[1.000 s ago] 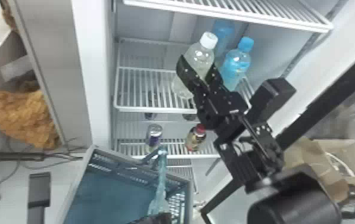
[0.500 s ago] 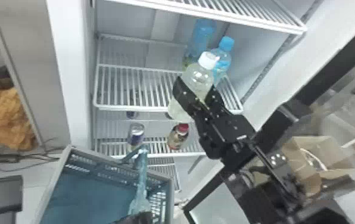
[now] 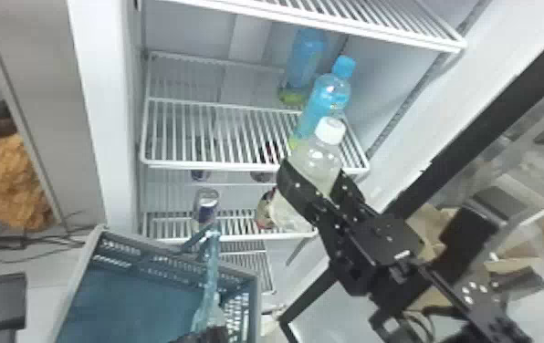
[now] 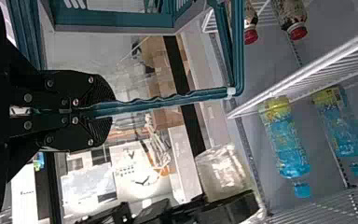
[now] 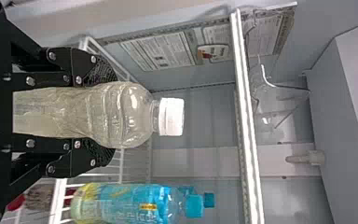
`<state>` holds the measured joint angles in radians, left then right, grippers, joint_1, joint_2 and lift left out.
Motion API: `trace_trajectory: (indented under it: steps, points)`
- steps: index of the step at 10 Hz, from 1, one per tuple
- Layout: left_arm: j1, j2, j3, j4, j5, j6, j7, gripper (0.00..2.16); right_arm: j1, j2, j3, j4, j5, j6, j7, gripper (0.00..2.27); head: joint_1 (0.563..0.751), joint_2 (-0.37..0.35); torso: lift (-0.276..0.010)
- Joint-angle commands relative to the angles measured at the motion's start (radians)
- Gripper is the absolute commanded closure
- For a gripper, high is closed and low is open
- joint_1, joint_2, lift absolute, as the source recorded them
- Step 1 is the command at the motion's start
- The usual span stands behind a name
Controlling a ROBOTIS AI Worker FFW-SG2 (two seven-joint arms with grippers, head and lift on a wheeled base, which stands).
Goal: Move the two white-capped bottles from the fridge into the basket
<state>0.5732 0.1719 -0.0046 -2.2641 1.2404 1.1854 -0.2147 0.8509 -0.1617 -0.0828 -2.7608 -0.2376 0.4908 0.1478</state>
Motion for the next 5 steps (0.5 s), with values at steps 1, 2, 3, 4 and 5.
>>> trace_trajectory:
  steps: [1, 2, 3, 4, 5]
  points:
    - [0.004, 0.000, 0.007, 0.000, -0.002, 0.000, 0.000, 1.19, 0.055, 0.001, -0.011, -0.051, 0.000, 0.054, 0.007, 0.89, 0.695, -0.350, 0.000]
    - [0.004, 0.001, 0.007, 0.000, -0.002, 0.002, 0.000, 1.19, 0.092, 0.004, -0.029, -0.083, -0.002, 0.110, 0.019, 0.89, 0.695, -0.350, 0.000]
    - [0.004, 0.001, 0.007, 0.000, -0.002, 0.005, 0.001, 1.19, 0.126, 0.005, -0.049, -0.122, -0.004, 0.189, 0.035, 0.89, 0.695, -0.350, 0.000]
    - [0.004, 0.001, 0.009, 0.000, -0.002, 0.005, 0.001, 1.19, 0.141, 0.005, -0.063, -0.144, 0.010, 0.258, 0.052, 0.89, 0.695, -0.350, 0.000]
    - [0.004, 0.000, 0.009, 0.000, -0.004, 0.005, 0.001, 1.19, 0.138, 0.007, -0.075, -0.137, 0.006, 0.295, 0.076, 0.89, 0.695, -0.350, 0.000]
